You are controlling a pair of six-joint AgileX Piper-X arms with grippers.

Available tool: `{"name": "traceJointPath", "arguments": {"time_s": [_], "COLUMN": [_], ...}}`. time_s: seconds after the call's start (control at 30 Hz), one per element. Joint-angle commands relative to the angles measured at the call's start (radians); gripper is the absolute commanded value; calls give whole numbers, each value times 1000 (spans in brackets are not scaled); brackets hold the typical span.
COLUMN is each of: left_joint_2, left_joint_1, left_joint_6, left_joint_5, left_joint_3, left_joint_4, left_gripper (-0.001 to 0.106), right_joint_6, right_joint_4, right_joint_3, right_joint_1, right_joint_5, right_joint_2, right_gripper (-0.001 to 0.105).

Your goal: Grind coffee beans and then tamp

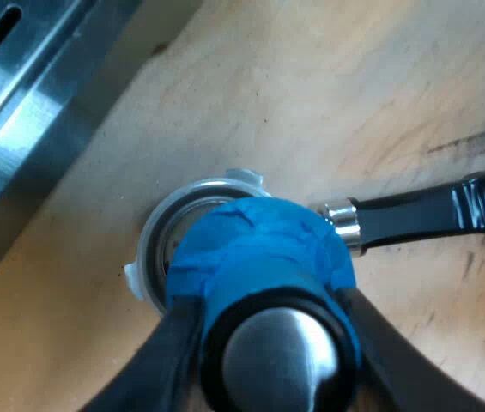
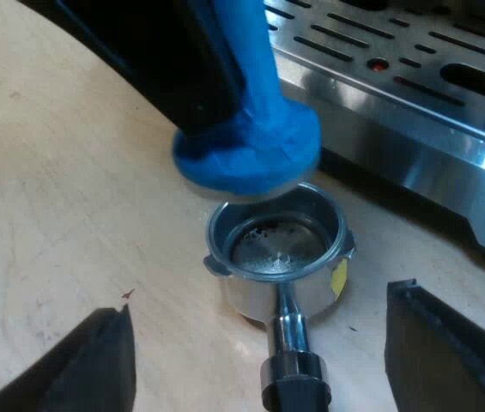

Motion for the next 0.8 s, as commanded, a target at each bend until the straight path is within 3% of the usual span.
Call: {"name": "traceJointPath", "arguments": {"time_s": [0.03, 0.8], "left_joint_2": [22, 165], "left_joint_1": [-2, -2], "left_joint_6": [6, 6], "left_joint_5": [-1, -32], "left_joint_3": [-9, -9], "left_joint_4": [-21, -80], "left_gripper": [0, 0], "right_joint_6": [-8, -8], "right_joint_4": [-8, -8], "right_joint_3": [-3, -3], "right_joint_1": [2, 2], "right_joint_5": [-3, -3], "right_joint_2": [-8, -8], "right_gripper": [62, 62]}}
